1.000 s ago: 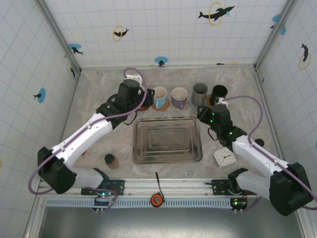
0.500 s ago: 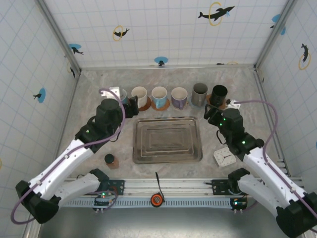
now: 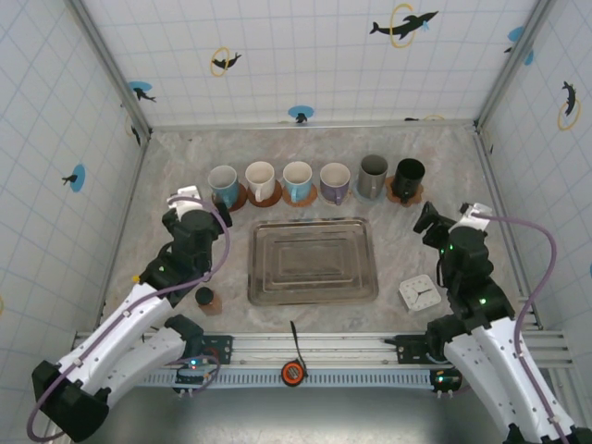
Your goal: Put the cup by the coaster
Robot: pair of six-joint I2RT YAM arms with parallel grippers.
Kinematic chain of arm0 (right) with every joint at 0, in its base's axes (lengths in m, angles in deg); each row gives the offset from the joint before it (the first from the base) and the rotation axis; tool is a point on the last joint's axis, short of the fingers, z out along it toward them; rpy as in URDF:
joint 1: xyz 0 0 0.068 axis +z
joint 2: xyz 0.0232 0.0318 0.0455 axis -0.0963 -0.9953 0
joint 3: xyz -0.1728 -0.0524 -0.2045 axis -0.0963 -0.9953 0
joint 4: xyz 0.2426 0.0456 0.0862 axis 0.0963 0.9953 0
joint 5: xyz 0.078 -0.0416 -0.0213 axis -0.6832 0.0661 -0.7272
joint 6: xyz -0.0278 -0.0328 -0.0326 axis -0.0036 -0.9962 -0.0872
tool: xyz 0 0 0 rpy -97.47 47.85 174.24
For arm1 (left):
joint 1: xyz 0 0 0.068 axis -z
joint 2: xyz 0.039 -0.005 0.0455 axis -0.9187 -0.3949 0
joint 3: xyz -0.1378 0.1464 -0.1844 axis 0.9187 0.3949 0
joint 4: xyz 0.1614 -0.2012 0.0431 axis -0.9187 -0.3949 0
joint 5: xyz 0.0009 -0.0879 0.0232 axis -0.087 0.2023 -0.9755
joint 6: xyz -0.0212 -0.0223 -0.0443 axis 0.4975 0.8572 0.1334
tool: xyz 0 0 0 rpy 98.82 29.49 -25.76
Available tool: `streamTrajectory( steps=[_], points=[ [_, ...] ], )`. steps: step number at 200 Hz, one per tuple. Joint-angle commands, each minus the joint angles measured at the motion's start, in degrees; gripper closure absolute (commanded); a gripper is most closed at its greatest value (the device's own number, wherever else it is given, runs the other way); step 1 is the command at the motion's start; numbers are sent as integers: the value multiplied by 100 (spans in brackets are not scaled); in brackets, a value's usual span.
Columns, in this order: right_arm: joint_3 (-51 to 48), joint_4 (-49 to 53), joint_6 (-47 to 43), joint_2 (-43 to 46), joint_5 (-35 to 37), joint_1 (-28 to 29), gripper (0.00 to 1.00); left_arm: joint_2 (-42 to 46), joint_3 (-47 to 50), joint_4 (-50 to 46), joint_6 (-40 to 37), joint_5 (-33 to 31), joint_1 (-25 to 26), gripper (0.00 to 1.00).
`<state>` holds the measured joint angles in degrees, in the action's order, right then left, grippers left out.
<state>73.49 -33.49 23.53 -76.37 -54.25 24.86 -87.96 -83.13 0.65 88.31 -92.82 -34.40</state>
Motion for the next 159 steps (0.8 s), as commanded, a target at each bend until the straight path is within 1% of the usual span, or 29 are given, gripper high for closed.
streamTrajectory(
  steps=[1,24,27,37,54,71,87,96,131,159],
  points=[
    [-461,-174,-377,275,400,-130,0,116,242,662,-181,-149,-251,3],
    [-597,-214,-455,315,281,-325,0,-56,424,982,-187,293,-525,3],
    [-599,-218,-457,295,254,-357,0,-103,437,1023,-191,347,-710,3],
    [-608,-242,-471,216,142,-476,0,-307,452,1106,-156,497,-925,3],
    [-625,-339,-483,-52,-74,-695,0,-735,439,1134,-53,807,-1287,3],
    [-595,-418,-517,-428,-323,-924,0,-1066,515,1435,-48,1184,-1632,3],
    [-556,-464,-543,-727,-449,-1122,0,-1307,592,1739,-166,1466,-1865,3],
    [-537,-487,-543,-883,-504,-1250,0,-1412,621,1857,-252,1506,-1938,3],
    [-518,-611,-489,-1239,-856,-1752,0,-1541,875,2502,-810,1567,-2147,3],
    [-461,-606,-502,-1512,-1028,-2033,0,-1397,1461,3512,-849,2274,-2641,3]
  ],
)
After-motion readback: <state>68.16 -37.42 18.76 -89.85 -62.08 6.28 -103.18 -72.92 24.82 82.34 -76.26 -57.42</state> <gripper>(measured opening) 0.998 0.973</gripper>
